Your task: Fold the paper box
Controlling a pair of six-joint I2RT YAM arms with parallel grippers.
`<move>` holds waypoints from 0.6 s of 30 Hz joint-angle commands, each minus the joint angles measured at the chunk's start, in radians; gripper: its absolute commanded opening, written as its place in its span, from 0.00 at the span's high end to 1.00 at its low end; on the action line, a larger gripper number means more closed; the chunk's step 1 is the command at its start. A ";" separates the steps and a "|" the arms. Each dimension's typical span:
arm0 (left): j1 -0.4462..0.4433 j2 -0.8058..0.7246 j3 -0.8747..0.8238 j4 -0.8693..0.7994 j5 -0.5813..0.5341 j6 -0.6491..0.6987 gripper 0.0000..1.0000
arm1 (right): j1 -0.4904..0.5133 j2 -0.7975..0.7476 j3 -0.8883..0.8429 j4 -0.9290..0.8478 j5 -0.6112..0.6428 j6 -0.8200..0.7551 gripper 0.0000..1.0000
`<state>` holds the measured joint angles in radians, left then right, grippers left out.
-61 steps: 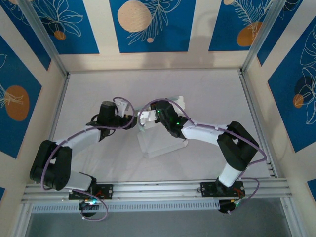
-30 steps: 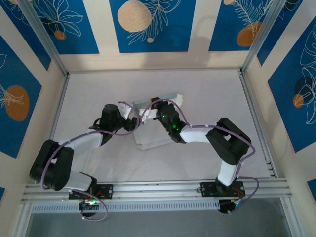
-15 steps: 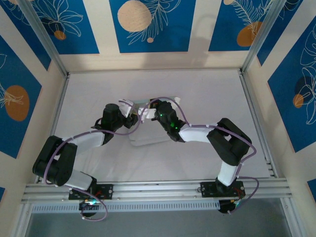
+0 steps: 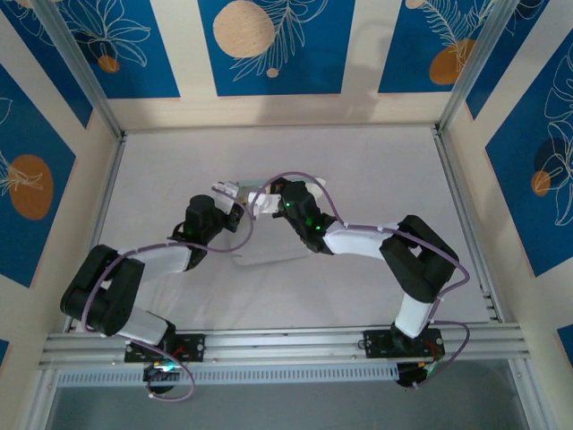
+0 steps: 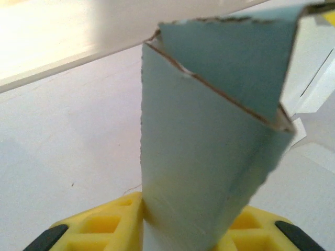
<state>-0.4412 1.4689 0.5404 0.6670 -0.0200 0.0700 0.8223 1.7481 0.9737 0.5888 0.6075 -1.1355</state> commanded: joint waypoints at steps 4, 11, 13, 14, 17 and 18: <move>-0.037 0.017 -0.025 0.184 -0.087 0.000 0.76 | 0.045 -0.071 0.039 -0.224 -0.050 0.135 0.84; -0.043 0.020 -0.039 0.209 -0.084 0.032 0.79 | -0.016 -0.336 0.091 -0.672 -0.469 0.384 0.45; -0.044 0.024 -0.037 0.212 -0.070 0.038 0.79 | -0.060 -0.400 0.119 -0.766 -0.615 0.464 0.43; -0.043 0.026 -0.036 0.218 -0.065 0.039 0.79 | -0.084 -0.430 0.136 -0.805 -0.696 0.508 0.42; -0.044 0.038 -0.038 0.237 -0.044 0.033 0.79 | -0.167 -0.473 0.179 -0.812 -0.914 0.700 0.43; -0.044 0.042 -0.037 0.242 -0.037 0.031 0.79 | -0.186 -0.474 0.192 -0.792 -0.954 0.768 0.45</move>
<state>-0.4736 1.4925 0.5110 0.8471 -0.0864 0.0891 0.6827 1.2919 1.1252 -0.1265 -0.0586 -0.6201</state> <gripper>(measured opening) 0.214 0.563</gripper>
